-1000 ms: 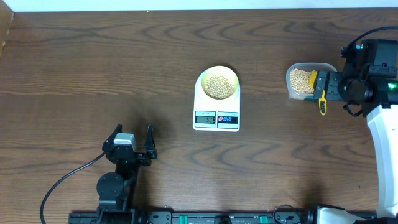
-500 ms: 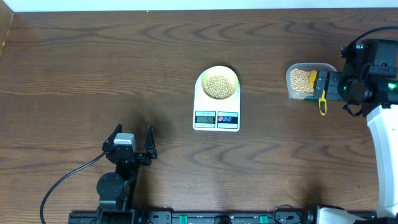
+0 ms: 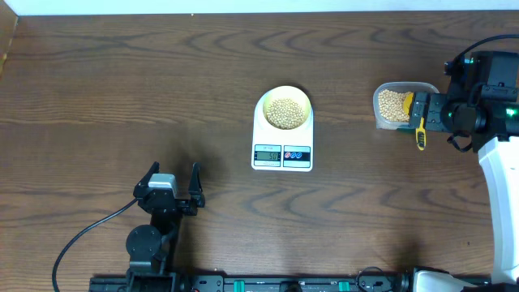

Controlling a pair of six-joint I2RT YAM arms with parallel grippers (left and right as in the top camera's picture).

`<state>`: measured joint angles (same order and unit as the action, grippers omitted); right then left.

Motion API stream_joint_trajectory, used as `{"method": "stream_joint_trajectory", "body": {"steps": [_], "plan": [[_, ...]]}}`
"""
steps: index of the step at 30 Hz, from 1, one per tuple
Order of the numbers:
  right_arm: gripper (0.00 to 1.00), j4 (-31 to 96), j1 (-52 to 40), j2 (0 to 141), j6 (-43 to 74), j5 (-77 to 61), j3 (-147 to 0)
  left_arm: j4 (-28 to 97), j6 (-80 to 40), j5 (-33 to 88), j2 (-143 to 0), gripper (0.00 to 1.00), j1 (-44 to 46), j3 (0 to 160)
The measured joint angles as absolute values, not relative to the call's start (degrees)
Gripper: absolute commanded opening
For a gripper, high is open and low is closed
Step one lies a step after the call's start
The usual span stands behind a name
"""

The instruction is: Scoop item into bowl and weigh 50g on scale

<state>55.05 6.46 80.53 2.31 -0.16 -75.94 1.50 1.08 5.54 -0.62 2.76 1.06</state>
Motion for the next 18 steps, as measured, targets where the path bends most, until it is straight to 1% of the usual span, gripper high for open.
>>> {"method": "stream_joint_trajectory", "body": {"steps": [4, 11, 18], "plan": [[0.99, 54.4, 6.5, 80.5, 2.5, -0.2, -75.9, 1.5, 1.1, 5.5, -0.6, 0.84, 2.8, 1.1], [0.99, 49.1, 6.5, 79.3, 3.0, -0.4, -75.9, 1.5, 1.1, 5.5, -0.6, 0.84, 2.8, 1.1], [0.99, 48.6, 6.5, 76.1, 3.0, -1.6, -75.9, 1.5, 1.1, 5.4, -0.6, 0.84, 2.8, 1.1]]}}
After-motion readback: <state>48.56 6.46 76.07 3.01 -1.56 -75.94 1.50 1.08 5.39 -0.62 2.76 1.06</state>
